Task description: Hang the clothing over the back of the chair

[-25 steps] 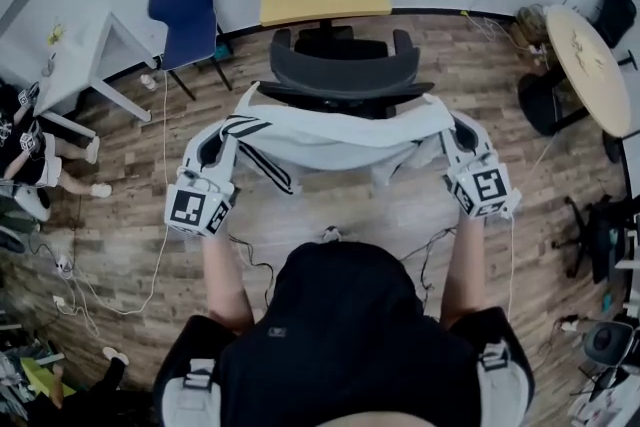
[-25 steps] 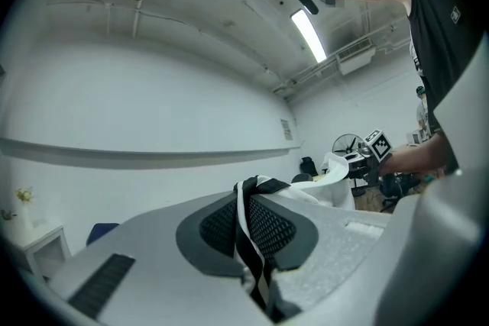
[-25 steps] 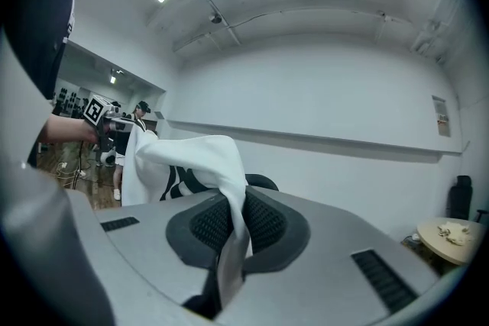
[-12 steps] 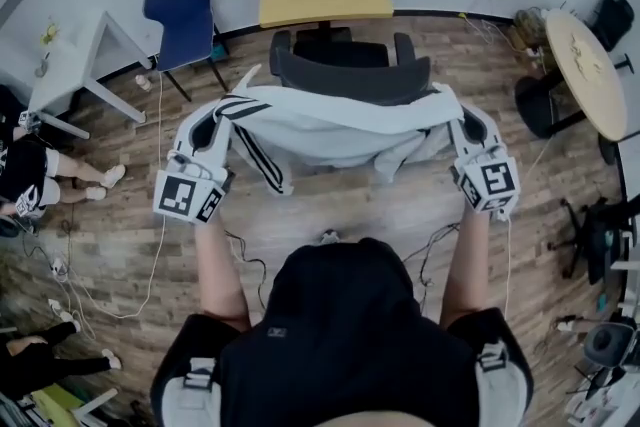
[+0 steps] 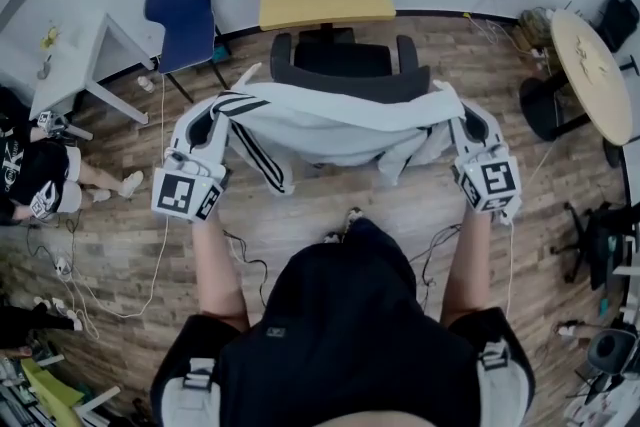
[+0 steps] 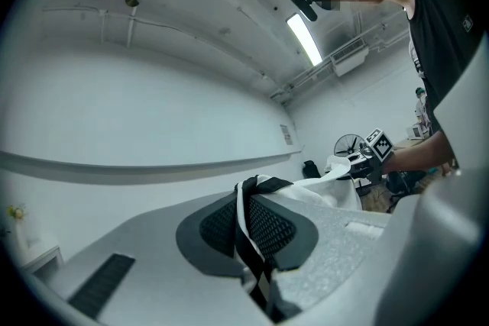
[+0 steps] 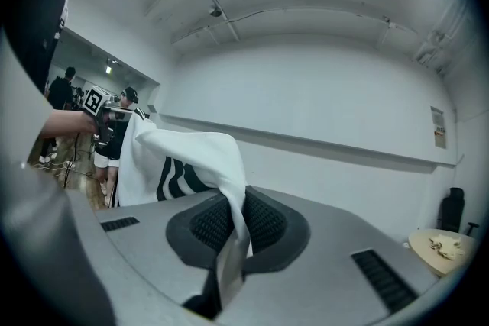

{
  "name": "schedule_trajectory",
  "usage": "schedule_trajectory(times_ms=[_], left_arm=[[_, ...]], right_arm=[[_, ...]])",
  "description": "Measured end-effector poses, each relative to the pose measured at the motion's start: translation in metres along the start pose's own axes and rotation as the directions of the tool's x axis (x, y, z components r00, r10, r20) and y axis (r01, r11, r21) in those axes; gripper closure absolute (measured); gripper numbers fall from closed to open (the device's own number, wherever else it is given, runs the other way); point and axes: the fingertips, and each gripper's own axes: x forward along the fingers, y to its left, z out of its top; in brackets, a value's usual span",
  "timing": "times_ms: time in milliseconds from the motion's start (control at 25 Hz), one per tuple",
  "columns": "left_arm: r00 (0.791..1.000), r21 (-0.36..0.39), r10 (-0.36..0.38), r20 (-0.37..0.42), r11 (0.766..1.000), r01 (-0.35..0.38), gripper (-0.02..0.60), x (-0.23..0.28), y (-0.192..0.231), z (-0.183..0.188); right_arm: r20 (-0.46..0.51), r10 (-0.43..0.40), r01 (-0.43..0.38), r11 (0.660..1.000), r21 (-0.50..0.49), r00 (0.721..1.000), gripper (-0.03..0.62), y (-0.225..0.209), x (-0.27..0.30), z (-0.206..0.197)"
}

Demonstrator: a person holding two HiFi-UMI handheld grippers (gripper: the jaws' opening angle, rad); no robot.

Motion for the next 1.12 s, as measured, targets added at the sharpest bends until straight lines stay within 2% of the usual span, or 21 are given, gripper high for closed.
schedule_trajectory(times_ms=[400,720,880,1120], left_arm=[[0.997,-0.003,0.062,-0.036,0.998,-0.063,0.575,0.060,0.027,-0.012],[0.991,-0.009,0.102,-0.087,0.995,-0.103,0.575,0.073,0.039,-0.039],[0.990,-0.006,0.084,-0.113,0.996,-0.085,0.575,0.084,0.047,-0.051],[0.993,-0.038,0.010,-0.120,0.999,-0.014,0.575,0.116,0.067,-0.070]], right_arm=[[0.000,0.044,-0.044,0.999,0.014,0.999,0.585,-0.044,0.058,-0.007],[-0.011,0.077,-0.076,0.997,0.029,0.997,0.585,-0.055,0.086,-0.020],[-0.032,0.076,-0.074,0.996,0.041,0.997,0.586,-0.057,0.098,-0.028],[-0.078,0.036,-0.033,0.999,0.038,0.996,0.585,-0.059,0.123,-0.029]])
